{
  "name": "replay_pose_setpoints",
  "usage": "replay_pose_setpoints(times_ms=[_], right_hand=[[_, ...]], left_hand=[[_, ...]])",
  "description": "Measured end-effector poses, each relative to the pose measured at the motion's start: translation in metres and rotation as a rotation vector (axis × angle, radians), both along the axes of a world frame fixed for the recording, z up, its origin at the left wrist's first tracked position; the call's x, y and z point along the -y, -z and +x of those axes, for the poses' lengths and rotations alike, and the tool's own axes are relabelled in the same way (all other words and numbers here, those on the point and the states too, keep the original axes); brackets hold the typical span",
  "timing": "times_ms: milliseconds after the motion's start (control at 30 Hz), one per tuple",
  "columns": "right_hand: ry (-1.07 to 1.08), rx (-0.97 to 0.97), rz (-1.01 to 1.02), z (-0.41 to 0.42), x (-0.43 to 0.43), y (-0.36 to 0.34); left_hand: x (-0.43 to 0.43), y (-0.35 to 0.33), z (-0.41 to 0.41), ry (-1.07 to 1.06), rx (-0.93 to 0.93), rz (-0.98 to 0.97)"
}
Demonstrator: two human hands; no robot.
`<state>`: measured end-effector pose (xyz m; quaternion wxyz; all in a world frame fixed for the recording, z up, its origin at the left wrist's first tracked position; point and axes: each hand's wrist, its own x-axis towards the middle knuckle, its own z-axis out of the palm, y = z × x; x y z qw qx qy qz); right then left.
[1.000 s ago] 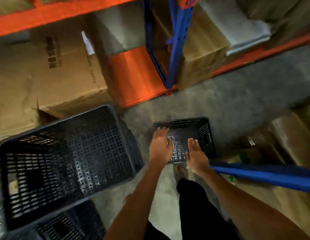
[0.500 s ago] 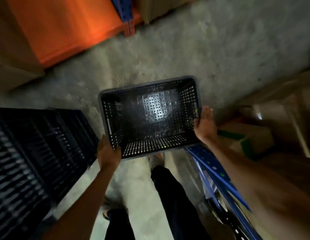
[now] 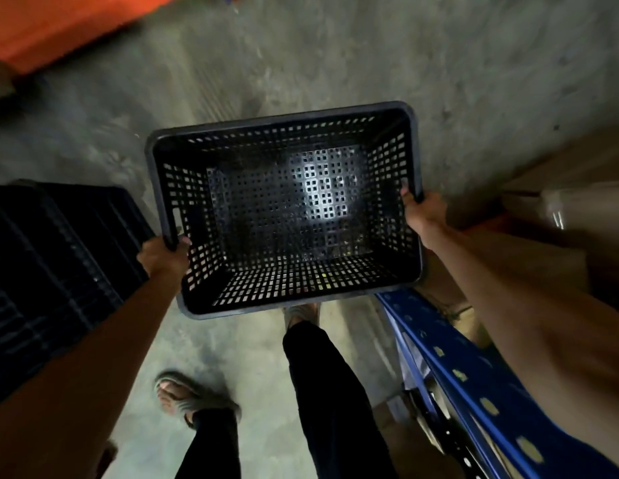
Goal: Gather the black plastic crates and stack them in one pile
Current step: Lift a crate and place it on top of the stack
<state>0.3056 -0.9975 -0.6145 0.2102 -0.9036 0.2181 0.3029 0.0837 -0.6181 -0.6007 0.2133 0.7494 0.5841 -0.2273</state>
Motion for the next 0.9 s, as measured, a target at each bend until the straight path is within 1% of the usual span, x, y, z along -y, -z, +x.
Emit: replay_pose_setpoints(times_ms=[133, 200, 333, 433, 533, 667, 767, 833, 900], right_hand=[[-0.087, 0.037, -0.049, 0.015, -0.007, -0.077], [-0.123, 0.060, -0.098, 0.027, -0.013, -0.133], [-0.140, 0.106, -0.175, 0.049, -0.020, -0.251], [-0.106, 0.154, -0.198, 0.062, -0.020, -0.344], [-0.140, 0.255, -0.253, 0.066, -0.025, -0.447], [-0.178, 0.364, -0.298, 0.057, -0.040, -0.547], [-0.212, 0.535, -0.329, 0.041, -0.045, -0.649], [-0.204, 0.615, -0.315, 0.033, -0.049, -0.705], [-0.223, 0.665, -0.278, 0.018, -0.055, -0.757]], left_hand=[[-0.016, -0.066, 0.027, -0.088, 0.071, -0.068], [-0.027, -0.114, 0.044, -0.078, 0.091, -0.098], [-0.041, -0.227, 0.076, 0.064, 0.099, -0.119], [-0.055, -0.323, 0.101, 0.187, 0.166, -0.136], [-0.073, -0.433, 0.117, 0.362, 0.272, -0.045], [-0.091, -0.544, 0.119, 0.503, 0.410, 0.036], [-0.100, -0.650, 0.108, 0.575, 0.612, 0.105], [-0.108, -0.707, 0.101, 0.643, 0.674, 0.162], [-0.120, -0.754, 0.089, 0.693, 0.678, 0.219]])
